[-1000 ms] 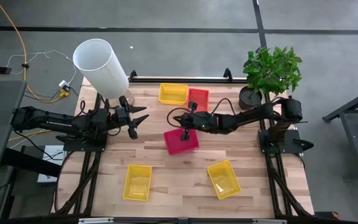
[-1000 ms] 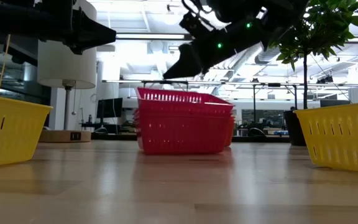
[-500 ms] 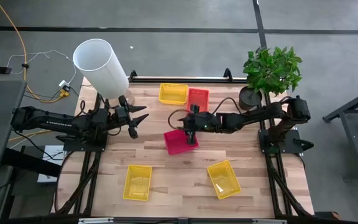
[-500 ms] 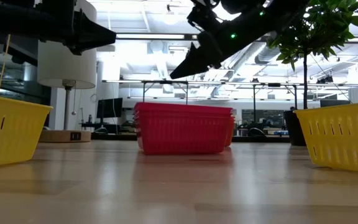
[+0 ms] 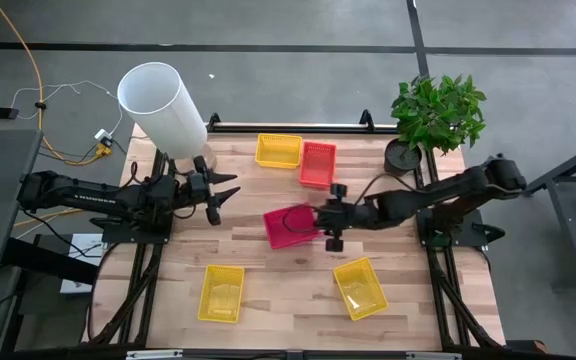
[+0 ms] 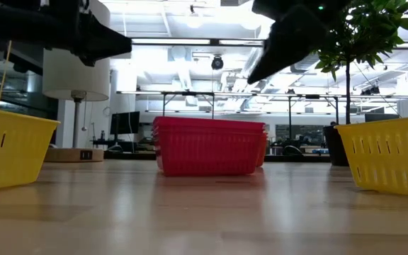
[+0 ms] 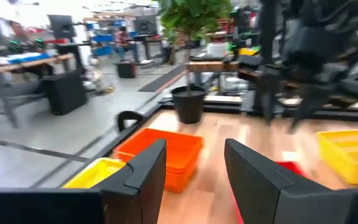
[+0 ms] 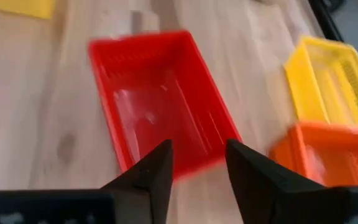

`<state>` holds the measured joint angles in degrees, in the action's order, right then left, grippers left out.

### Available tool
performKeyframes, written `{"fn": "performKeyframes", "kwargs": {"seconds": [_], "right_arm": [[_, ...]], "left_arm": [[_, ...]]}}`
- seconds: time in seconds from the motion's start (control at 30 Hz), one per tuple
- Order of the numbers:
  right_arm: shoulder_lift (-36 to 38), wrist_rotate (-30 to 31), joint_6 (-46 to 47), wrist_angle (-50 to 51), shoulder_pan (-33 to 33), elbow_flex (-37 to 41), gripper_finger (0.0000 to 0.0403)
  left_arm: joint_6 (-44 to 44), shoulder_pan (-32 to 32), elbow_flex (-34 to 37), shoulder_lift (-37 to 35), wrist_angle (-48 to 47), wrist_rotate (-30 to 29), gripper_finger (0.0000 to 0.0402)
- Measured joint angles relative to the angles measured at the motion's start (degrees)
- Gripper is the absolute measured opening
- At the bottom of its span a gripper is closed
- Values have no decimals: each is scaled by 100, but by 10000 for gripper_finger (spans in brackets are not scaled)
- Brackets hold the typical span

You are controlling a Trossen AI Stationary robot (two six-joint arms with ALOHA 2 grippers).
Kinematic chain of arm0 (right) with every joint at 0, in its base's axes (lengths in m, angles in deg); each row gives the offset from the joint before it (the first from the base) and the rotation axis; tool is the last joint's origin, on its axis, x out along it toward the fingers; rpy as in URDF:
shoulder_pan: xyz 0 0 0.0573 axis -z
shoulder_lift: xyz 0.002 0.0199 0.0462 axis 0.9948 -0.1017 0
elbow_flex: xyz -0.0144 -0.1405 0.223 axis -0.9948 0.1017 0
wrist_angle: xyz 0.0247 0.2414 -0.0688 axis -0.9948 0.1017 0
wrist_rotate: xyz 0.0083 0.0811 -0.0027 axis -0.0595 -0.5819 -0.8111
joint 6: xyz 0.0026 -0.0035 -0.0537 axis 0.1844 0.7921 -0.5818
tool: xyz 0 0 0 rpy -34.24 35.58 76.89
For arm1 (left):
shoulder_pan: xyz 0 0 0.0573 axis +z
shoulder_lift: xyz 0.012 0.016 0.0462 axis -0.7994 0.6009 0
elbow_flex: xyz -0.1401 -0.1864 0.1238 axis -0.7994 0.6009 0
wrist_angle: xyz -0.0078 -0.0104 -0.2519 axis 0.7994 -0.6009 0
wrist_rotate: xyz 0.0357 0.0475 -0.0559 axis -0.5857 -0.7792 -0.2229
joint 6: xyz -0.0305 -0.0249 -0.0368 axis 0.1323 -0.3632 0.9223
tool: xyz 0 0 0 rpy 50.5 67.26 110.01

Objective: Stack baskets by color
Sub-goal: Stack the left yellow bin on the top yellow bin

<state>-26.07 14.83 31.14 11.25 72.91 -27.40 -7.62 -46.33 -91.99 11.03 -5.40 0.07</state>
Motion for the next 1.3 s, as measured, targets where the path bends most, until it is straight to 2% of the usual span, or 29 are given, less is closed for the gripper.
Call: {"fn": "performKeyframes", "kwargs": {"seconds": [0.13,0.23,0.5,0.6,0.77,0.97,1.1,1.3], "right_arm": [[143,535,397,587,-277,2,103],[171,789,632,1009,-417,4,80],[183,1712,1304,2256,-570,9,37],[332,2097,1478,2313,-591,135,27],[1335,2130,1904,1260,-649,1452,16],[2666,1454,1979,-1485,-653,2980,14],[3024,1314,1687,-2537,-653,3395,14],[3024,1353,1591,-2584,-637,3401,35]], "left_arm": [[236,-31,0,25,-2,590,150],[319,-167,0,63,-21,801,148],[10,-704,0,83,-13,770,147],[-137,-866,0,83,-13,500,147],[-332,-1066,0,81,-20,198,147],[-338,-1292,-203,136,-384,144,147],[247,-1596,-840,404,-1565,148,147],[1235,-2375,-2093,1361,-4437,188,147]]}}
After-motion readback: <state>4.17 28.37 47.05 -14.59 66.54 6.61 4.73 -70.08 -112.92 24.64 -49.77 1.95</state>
